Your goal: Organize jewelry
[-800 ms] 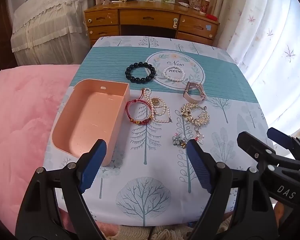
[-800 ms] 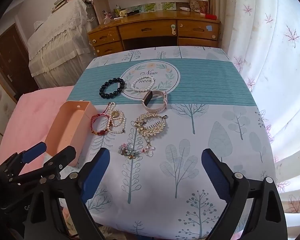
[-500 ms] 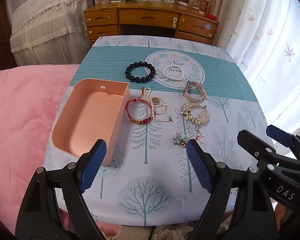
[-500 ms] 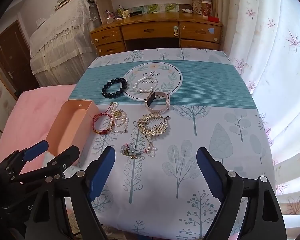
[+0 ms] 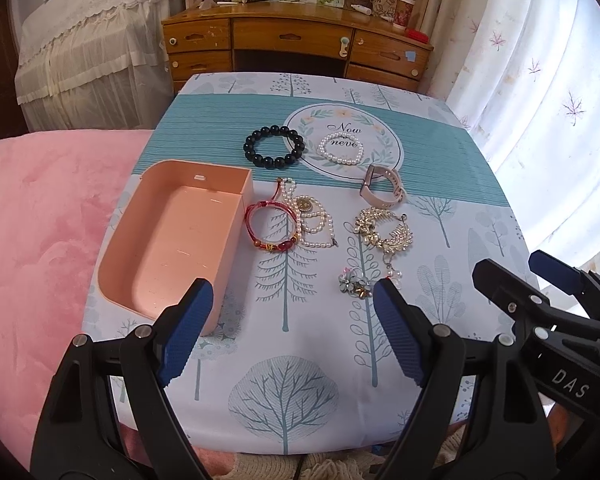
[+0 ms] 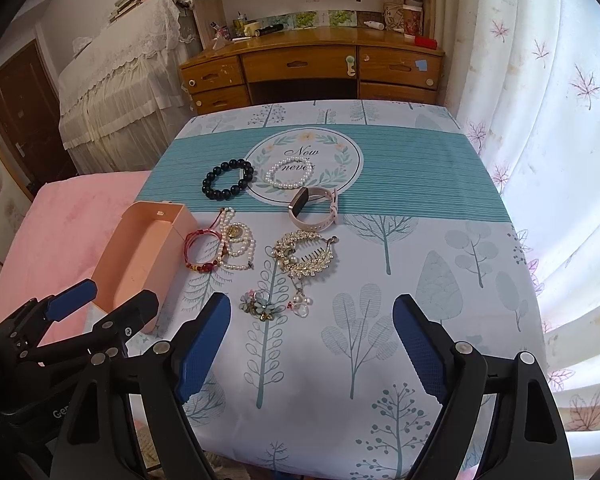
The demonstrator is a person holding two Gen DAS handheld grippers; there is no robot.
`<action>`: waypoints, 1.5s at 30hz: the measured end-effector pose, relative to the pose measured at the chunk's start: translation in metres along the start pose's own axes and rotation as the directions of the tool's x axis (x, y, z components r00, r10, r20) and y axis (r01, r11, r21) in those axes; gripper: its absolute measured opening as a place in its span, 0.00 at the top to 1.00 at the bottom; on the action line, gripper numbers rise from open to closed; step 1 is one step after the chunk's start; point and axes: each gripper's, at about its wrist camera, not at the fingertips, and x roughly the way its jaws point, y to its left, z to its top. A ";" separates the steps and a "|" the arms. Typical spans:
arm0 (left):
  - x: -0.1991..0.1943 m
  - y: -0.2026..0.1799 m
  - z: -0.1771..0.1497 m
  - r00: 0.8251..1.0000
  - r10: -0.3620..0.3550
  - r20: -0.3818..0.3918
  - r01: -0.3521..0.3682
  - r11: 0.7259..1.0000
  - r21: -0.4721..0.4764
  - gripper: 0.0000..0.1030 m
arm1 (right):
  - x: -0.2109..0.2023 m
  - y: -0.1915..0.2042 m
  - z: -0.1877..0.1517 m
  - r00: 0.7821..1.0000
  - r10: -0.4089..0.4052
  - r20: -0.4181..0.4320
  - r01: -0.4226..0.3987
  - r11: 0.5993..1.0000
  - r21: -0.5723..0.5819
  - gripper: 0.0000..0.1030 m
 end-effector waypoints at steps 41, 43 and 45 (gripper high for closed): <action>0.102 -0.023 -0.009 0.951 -0.232 -0.203 0.249 0.966 0.064 0.22 | 0.139 -0.057 0.023 0.948 0.218 -0.233 -0.182 0.969 0.167 0.34; 0.102 -0.023 -0.010 0.952 -0.223 -0.208 0.242 0.968 0.072 0.22 | 0.154 -0.063 0.026 0.927 0.264 -0.266 -0.201 0.949 0.242 0.38; 0.102 -0.025 -0.010 0.954 -0.214 -0.208 0.235 0.969 0.081 0.22 | 0.167 -0.068 0.029 0.907 0.306 -0.290 -0.212 0.925 0.314 0.40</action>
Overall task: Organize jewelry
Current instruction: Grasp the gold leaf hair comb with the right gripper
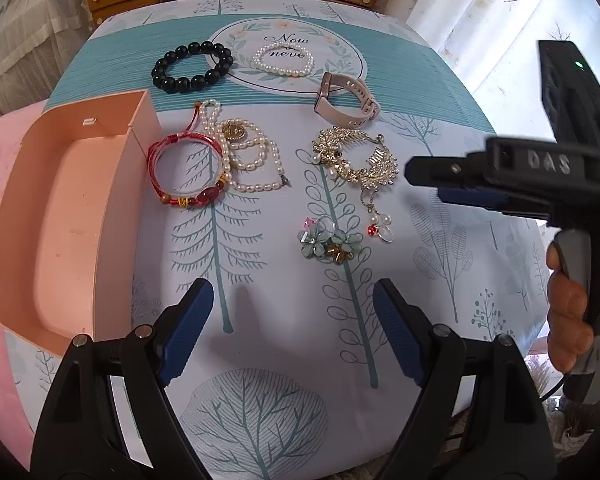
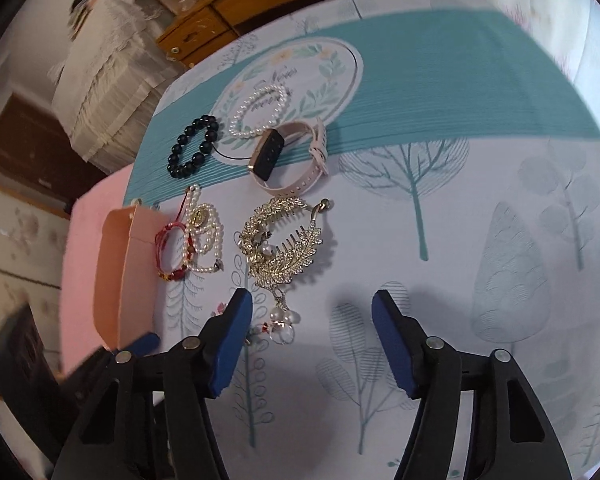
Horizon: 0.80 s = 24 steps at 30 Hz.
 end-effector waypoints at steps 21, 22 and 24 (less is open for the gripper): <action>0.009 0.009 0.002 0.999 0.042 -0.016 -0.042 0.999 -0.029 0.22 | 0.050 0.057 0.030 0.971 -0.237 -0.010 0.236 0.969 -0.067 0.66; 0.009 0.009 0.002 0.999 0.043 -0.016 -0.043 0.999 -0.027 0.22 | 0.049 0.057 0.029 0.972 -0.234 -0.003 0.234 0.970 -0.071 0.67; 0.010 0.008 0.003 0.999 0.044 -0.017 -0.045 0.999 -0.020 0.22 | 0.047 0.052 0.027 0.975 -0.221 0.006 0.221 0.973 -0.063 0.70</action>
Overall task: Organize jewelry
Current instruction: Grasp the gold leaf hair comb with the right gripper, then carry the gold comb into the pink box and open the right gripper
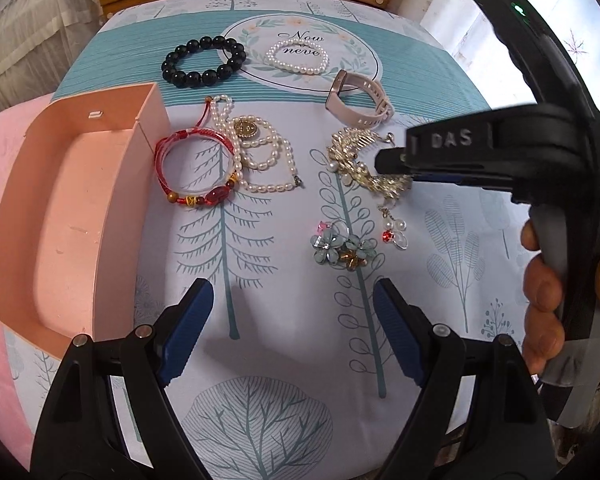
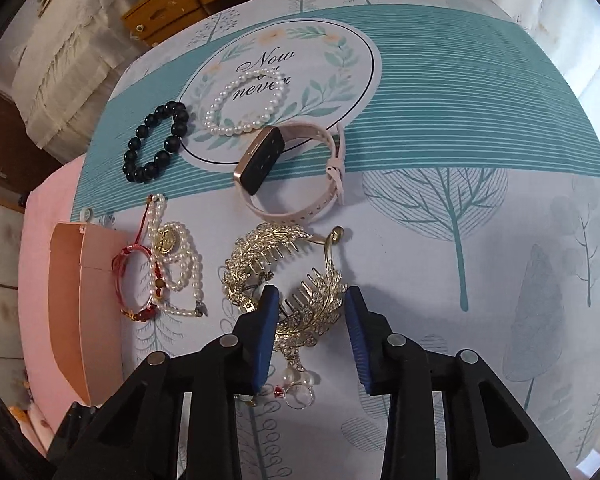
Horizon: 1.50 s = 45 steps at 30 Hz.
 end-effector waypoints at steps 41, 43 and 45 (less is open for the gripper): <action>-0.072 0.018 0.008 0.983 0.023 0.183 -0.048 0.990 0.131 0.88 | -0.092 -0.038 -0.067 0.984 0.133 0.122 -0.127 0.991 -0.052 0.70; -0.082 0.032 0.010 0.977 0.065 0.201 -0.085 0.992 0.090 0.88 | -0.099 -0.026 -0.067 0.981 0.145 0.129 -0.136 0.987 -0.081 0.70; -0.087 0.048 0.010 0.970 0.124 0.209 -0.135 0.990 0.039 0.88 | -0.108 -0.007 -0.068 0.977 0.167 0.133 -0.152 0.981 -0.121 0.70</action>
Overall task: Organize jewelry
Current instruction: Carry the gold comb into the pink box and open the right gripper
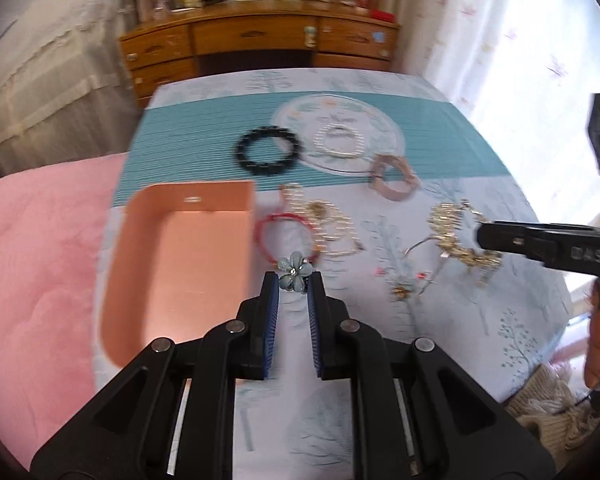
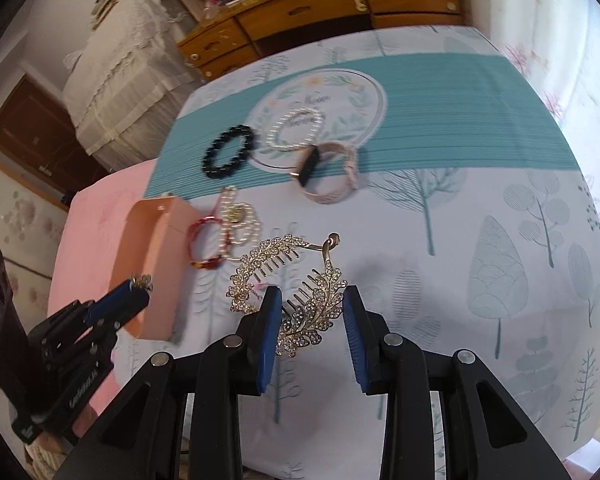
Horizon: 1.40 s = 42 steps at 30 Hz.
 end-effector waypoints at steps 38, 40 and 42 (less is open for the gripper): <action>0.089 0.100 -0.021 0.983 0.068 -0.171 -0.126 0.925 -0.358 0.87 | 0.171 0.206 0.076 0.952 0.196 -0.235 -0.243 0.950 -0.193 0.69; 0.091 0.099 -0.019 0.984 0.057 -0.169 -0.115 0.928 -0.353 0.87 | 0.167 0.200 0.078 0.953 0.213 -0.216 -0.254 0.950 -0.184 0.69; 0.090 0.096 -0.019 0.984 0.067 -0.168 -0.121 0.932 -0.342 0.87 | 0.156 0.194 0.081 0.956 0.233 -0.176 -0.263 0.950 -0.169 0.69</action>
